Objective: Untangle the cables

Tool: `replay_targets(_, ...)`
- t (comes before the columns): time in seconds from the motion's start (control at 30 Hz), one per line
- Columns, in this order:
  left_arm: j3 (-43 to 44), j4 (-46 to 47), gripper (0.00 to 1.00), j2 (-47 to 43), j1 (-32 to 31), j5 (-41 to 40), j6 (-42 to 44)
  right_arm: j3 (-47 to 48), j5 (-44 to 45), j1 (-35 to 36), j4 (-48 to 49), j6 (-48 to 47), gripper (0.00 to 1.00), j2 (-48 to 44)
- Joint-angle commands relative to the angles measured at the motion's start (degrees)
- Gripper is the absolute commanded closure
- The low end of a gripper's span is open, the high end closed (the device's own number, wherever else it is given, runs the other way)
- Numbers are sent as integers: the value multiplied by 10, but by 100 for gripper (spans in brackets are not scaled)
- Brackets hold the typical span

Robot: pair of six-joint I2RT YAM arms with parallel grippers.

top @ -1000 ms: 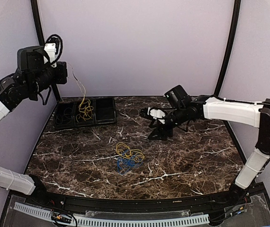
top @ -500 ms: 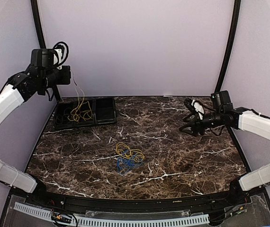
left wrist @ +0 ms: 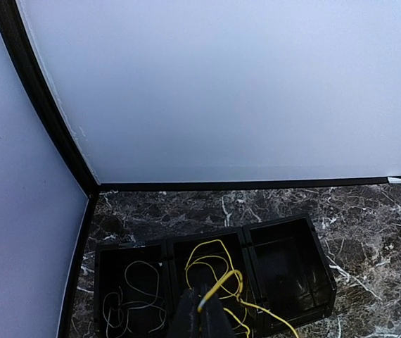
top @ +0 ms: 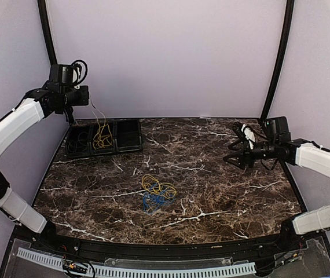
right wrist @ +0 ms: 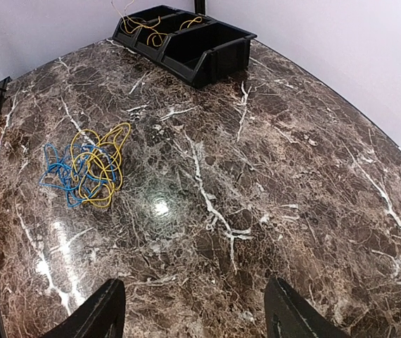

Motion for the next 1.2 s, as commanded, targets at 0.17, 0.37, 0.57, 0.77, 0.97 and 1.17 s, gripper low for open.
replay_targets(0.17, 13, 58, 100, 65, 40, 27, -1, -8, -1, -3, 20, -22, 31, -5)
replay_targets(0.37, -6, 149, 100, 111, 46, 26, 28, -10, 5, -3, 20, -29, 31, -1)
replay_targets(0.57, 9, 183, 100, 174, 53, 15, 43, -12, 11, -4, 19, -34, 31, 1)
replay_targets(0.77, 21, 169, 100, 231, 64, 7, 38, -13, 15, -4, 17, -39, 31, 5)
replay_targets(0.97, 8, 156, 100, 249, 72, 22, 23, -11, 16, -4, 13, -45, 31, 16)
replay_targets(1.17, -4, 141, 100, 269, 72, 73, 1, -5, 14, -4, 5, -50, 31, 28)
